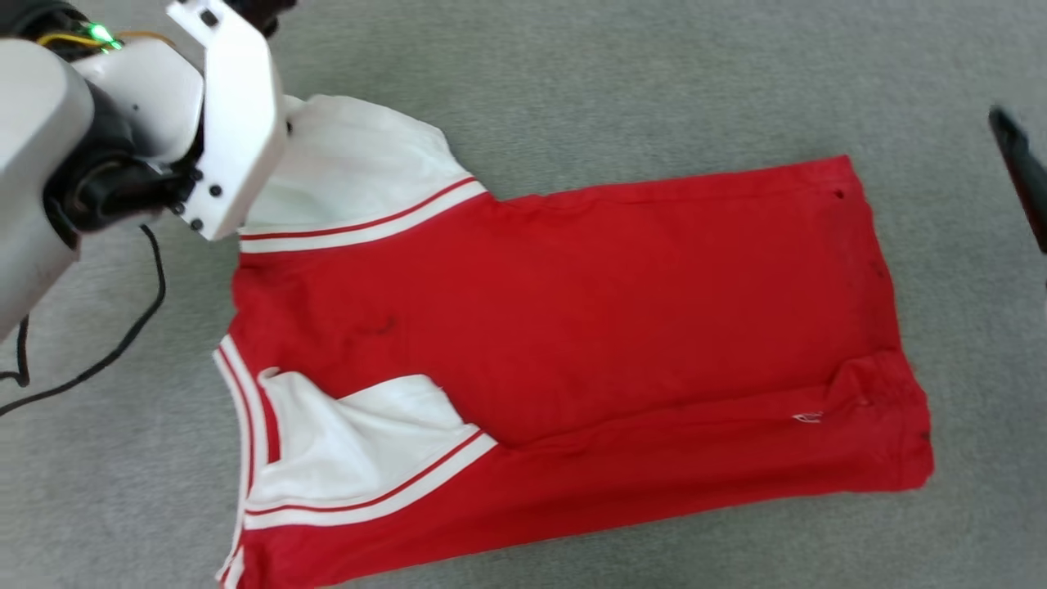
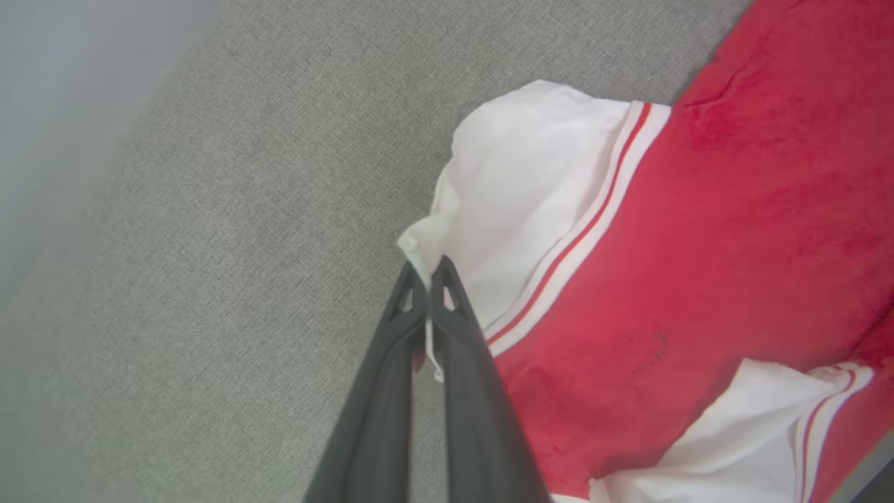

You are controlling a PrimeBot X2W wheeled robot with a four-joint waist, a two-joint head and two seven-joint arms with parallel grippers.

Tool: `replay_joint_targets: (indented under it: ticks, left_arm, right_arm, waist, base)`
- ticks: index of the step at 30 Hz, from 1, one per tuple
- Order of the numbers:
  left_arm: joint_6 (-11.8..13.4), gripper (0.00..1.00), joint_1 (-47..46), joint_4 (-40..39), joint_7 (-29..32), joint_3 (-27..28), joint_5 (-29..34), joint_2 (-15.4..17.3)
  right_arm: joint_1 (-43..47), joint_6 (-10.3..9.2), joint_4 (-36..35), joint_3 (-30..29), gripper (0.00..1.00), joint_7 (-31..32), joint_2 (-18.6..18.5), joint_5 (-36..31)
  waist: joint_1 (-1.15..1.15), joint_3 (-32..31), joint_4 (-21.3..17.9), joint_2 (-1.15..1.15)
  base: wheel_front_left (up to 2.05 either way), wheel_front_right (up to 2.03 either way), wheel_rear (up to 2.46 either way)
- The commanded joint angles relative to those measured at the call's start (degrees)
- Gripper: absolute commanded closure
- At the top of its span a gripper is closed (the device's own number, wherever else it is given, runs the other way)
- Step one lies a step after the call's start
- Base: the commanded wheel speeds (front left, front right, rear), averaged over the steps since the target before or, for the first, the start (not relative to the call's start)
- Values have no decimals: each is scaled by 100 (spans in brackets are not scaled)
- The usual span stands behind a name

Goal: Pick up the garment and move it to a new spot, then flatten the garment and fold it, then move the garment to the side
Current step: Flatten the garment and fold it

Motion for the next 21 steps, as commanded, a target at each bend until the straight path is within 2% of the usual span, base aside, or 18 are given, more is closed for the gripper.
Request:
replay_joint_targets:
  ticks: [1,4,5,9,11,15,21]
  left_arm:
    - [-5,100,78,-81,-91,-8,-42,32]
    - [-5,100,62,-214,-262,-22,-101,-15]
    - [-5,100,62,-214,-262,-22,-101,-15]
    - [-5,100,-64,-384,-349,-67,-36,-58]
    - [-6,100,-142,-462,-390,-82,-13,-95]
    - [-6,100,-249,-573,-465,-125,17,-170]
    - [-6,100,-400,-693,-528,-163,37,-185]
  right_arm:
    - [-189,-7,91,88,0,424,-202,339]
    - [-393,-6,321,366,0,1528,-682,1059]
    - [-393,-6,321,366,0,1528,-682,1059]
    - [-785,-6,645,622,0,2690,-974,1717]
    - [-994,-6,848,664,0,3072,-897,1888]
    - [-1336,-6,1253,736,0,3434,-630,1910]
    - [-1503,-6,1902,762,0,3355,-145,1612]
  waist:
    - [0,-41,132,0]
    - [0,22,270,0]
    - [0,22,270,0]
    - [0,174,440,0]
    - [0,268,524,0]
    - [0,442,670,0]
    - [0,690,807,0]
  base:
    - [0,0,0]
    - [0,0,0]
    - [0,0,0]
    - [0,0,0]
    - [0,0,0]
    - [0,0,0]
    - [0,0,0]
